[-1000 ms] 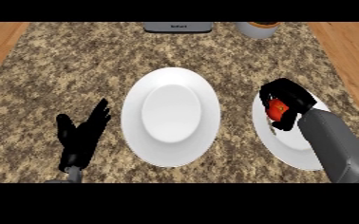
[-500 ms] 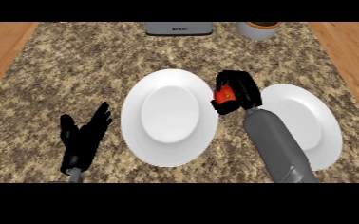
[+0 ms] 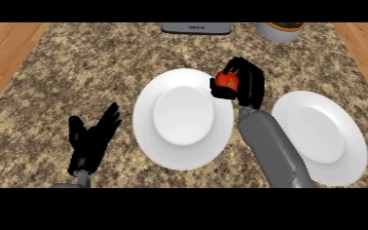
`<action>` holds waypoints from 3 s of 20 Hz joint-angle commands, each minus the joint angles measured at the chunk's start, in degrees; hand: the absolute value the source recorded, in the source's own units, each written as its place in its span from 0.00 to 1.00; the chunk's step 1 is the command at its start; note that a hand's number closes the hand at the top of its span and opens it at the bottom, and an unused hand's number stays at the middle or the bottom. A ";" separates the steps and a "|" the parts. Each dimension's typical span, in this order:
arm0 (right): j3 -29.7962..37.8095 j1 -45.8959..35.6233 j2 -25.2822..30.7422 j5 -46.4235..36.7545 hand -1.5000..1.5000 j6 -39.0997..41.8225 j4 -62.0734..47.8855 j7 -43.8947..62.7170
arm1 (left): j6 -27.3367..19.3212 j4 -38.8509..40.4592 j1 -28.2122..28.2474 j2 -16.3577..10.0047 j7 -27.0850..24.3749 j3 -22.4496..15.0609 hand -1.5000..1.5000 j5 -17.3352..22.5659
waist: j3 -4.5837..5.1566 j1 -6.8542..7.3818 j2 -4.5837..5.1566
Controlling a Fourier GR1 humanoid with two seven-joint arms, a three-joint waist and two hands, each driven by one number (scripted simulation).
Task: Pick the tomato from the plate and place it in the plate
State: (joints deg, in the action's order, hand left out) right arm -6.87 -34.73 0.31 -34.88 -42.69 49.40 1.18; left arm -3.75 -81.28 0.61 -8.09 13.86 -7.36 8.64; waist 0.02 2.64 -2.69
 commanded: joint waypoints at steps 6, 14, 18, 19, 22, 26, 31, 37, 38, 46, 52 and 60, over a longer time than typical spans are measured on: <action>-12.10 0.89 -0.31 -3.62 1.00 -25.18 1.69 19.35 | -0.31 0.37 -1.51 0.84 0.14 -1.24 0.50 -1.09 | 0.33 1.20 1.44; -17.90 0.53 -0.29 -13.83 1.00 -36.25 -2.28 34.39 | 0.25 0.00 -0.96 -0.36 -0.39 -0.12 0.50 -0.82 | 0.27 -0.47 1.93; -18.33 -3.59 -0.29 -20.62 1.00 -35.40 -5.95 43.46 | 0.89 0.31 -1.02 -0.86 0.37 1.27 0.50 0.47 | 0.21 -1.20 2.16; -19.13 -2.81 -0.29 -22.24 1.00 -33.97 -5.09 46.01 | -0.54 -0.60 0.18 0.60 -1.00 -0.09 0.50 -0.91 | 0.22 -1.61 1.85; -19.54 -3.00 -0.30 -29.61 1.00 -34.62 -5.20 52.95 | -0.75 0.69 -1.11 0.20 -1.18 1.37 0.50 -0.75 | 0.15 -2.26 2.13; -17.62 -6.36 -0.30 -24.41 0.00 -19.36 -11.97 60.96 | 0.30 0.56 -1.61 0.10 -1.16 1.19 0.50 -0.30 | 0.10 -0.87 2.80; -29.64 -8.47 -0.31 -13.51 0.00 -20.14 -11.66 63.61 | 0.00 2.76 -2.04 2.43 -3.88 -0.79 0.50 -2.32 | -0.07 0.20 3.35; -30.64 -6.30 -0.31 -5.98 0.00 -33.19 -8.63 50.21 | 2.69 1.77 -1.46 -0.41 -3.64 2.11 0.50 -0.14 | -0.14 0.40 3.63; -29.02 -8.18 -0.31 -6.67 0.00 -33.69 -7.43 49.35 | 0.64 1.08 -1.78 1.71 -2.51 0.44 0.50 -1.36 | -0.13 -0.36 3.39; -27.53 1.99 -0.30 -5.80 0.00 -42.80 3.62 43.92 | 0.17 2.28 -1.94 0.48 -1.68 3.83 0.50 -0.25 | -0.06 -2.65 2.81; -37.40 15.69 5.32 -0.31 0.00 -40.81 25.87 40.71 | -1.04 0.72 0.56 2.70 -2.77 1.13 0.50 -2.41 | -0.09 -2.87 2.64; -49.45 32.44 12.72 -1.79 0.00 -40.39 41.10 35.40 | 0.01 -2.90 2.75 2.27 -1.23 1.04 0.50 -2.10 | -0.05 -2.81 2.57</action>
State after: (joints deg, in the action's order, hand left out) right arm -50.88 -9.70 9.61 -36.63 -81.21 84.39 38.76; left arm -3.04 -83.04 1.44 -7.12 11.42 -4.56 7.59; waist -0.19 -0.25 -0.27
